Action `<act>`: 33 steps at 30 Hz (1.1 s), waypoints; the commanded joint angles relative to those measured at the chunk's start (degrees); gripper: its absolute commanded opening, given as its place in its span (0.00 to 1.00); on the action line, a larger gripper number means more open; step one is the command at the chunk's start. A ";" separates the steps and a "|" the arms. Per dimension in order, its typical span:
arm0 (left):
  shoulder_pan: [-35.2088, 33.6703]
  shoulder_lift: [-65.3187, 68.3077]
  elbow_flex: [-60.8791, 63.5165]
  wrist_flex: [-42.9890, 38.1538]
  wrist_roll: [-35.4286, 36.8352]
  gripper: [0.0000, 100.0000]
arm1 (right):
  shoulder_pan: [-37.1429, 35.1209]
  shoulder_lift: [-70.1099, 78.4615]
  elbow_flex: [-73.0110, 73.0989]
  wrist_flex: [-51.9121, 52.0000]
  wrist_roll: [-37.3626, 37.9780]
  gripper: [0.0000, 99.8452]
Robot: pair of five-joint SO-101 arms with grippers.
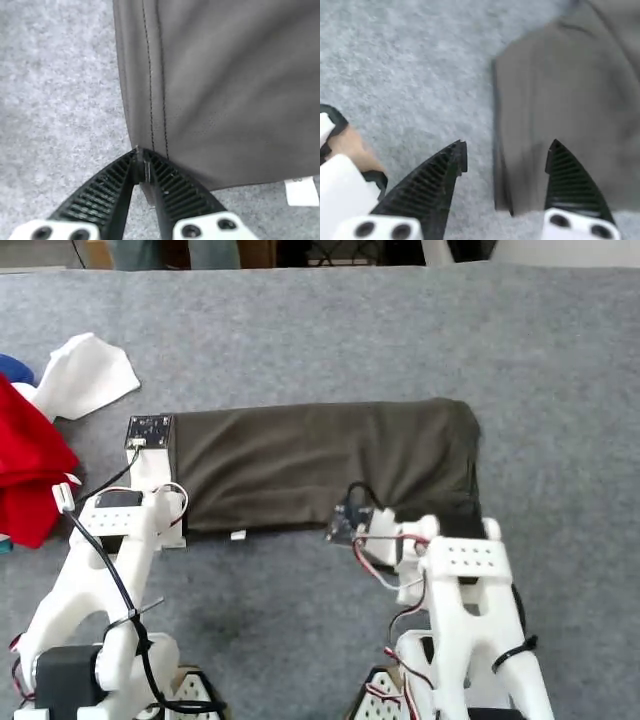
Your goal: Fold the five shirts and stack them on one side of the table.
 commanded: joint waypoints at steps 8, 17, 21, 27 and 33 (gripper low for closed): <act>-0.13 -1.14 -0.22 -1.85 0.00 0.03 | -1.32 -1.10 9.19 -13.27 1.76 0.27; -0.13 -1.23 -0.13 -1.85 0.00 0.03 | -1.32 -1.10 9.01 -13.19 1.85 0.09; -0.13 -1.23 -0.04 -1.85 0.00 0.03 | -1.23 -1.10 8.92 -13.27 1.85 0.04; -0.13 -1.23 -0.04 -1.85 -0.09 0.03 | -1.23 -1.10 7.69 -13.19 1.85 0.02; -0.22 -1.23 -0.04 -1.85 -0.09 0.03 | 2.81 -1.10 1.45 -13.19 1.85 0.02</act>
